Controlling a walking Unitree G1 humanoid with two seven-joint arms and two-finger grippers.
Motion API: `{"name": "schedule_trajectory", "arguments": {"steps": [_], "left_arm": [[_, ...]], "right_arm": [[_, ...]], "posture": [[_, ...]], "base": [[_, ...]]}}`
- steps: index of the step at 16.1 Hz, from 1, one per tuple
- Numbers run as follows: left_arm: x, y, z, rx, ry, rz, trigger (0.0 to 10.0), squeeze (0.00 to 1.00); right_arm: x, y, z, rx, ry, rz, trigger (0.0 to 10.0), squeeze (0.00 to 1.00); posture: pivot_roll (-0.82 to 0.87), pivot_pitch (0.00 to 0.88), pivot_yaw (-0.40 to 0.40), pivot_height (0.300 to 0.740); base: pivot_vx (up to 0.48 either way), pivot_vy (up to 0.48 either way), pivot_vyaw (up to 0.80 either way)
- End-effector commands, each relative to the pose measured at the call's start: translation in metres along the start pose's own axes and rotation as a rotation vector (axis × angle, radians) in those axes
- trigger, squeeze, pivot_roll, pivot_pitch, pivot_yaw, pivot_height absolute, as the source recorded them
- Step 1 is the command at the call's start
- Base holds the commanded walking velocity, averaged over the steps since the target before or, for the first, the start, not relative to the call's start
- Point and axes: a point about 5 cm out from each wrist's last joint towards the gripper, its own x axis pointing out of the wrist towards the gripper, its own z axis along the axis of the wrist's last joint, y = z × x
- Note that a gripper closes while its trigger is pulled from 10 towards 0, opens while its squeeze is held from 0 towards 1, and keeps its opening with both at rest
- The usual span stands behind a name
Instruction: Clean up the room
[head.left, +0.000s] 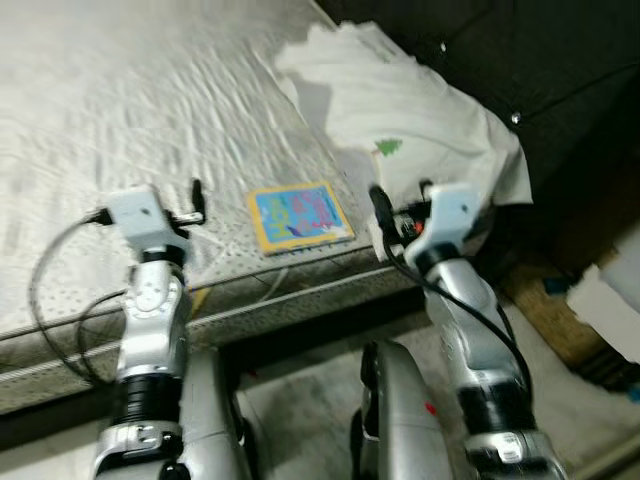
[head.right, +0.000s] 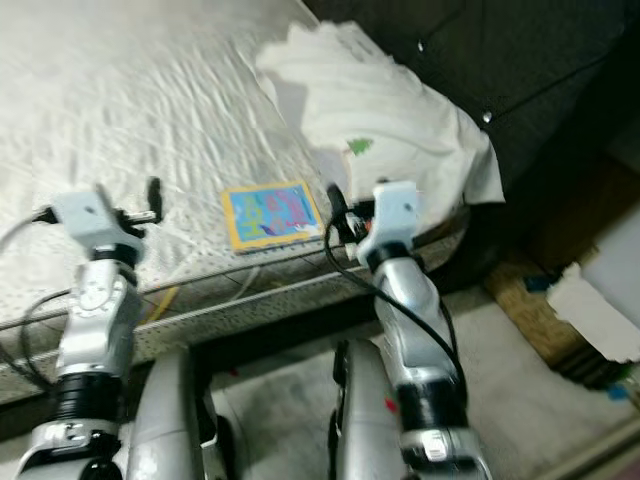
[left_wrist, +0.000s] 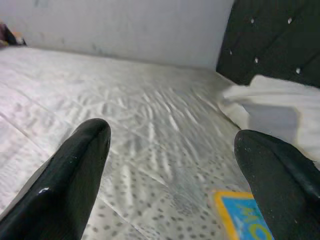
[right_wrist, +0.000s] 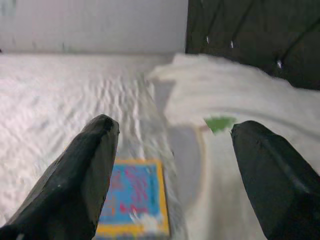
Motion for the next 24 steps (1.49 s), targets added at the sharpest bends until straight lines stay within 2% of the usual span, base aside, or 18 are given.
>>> {"name": "schedule_trajectory", "arguments": {"steps": [1,3,4,7,13,17,22,24], "left_arm": [[-0.002,0.000,-0.004,0.020,0.034,-0.005,10.0,0.00],[-0.003,-0.001,-0.004,0.025,0.041,0.002,10.0,0.00],[0.002,-0.002,0.001,0.030,0.023,0.011,10.0,0.00],[0.011,0.000,0.006,0.040,0.012,0.006,10.0,0.00],[0.019,-0.002,0.010,0.035,0.000,0.017,10.0,0.00],[0.021,-0.004,0.010,0.030,-0.003,0.020,10.0,0.00],[0.021,-0.004,0.007,0.036,0.005,0.017,10.0,0.00],[0.022,-0.008,0.006,0.042,0.010,-0.001,10.0,0.00]], "right_arm": [[0.011,0.000,0.000,0.022,-0.017,-0.006,10.0,0.00],[0.022,0.004,0.004,0.040,-0.049,0.003,10.0,0.00],[0.030,0.006,0.008,0.047,-0.072,0.004,10.0,0.00],[0.038,0.010,0.010,0.058,-0.098,-0.008,10.0,0.00],[0.043,0.008,0.009,0.058,-0.124,-0.023,10.0,0.00],[0.044,0.008,0.008,0.052,-0.133,-0.028,10.0,0.00],[0.044,0.005,0.006,0.056,-0.137,-0.051,10.0,0.00],[0.042,0.006,0.004,0.052,-0.134,-0.058,10.0,0.00]], "posture": [[0.03,0.000,-0.027,0.553],[0.04,0.000,-0.020,0.573],[0.04,0.000,-0.013,0.588],[0.04,0.000,0.001,0.622],[0.03,0.000,0.000,0.681],[0.03,0.000,0.000,0.736],[0.02,0.000,0.015,0.740],[0.01,0.000,0.017,0.740]], "base": [[0.000,0.000,0.00],[0.000,0.000,0.00],[0.000,0.000,0.00],[0.000,0.000,0.00],[0.000,0.000,0.00],[0.000,0.000,0.00],[0.000,0.000,0.00],[0.000,0.000,0.00]]}}
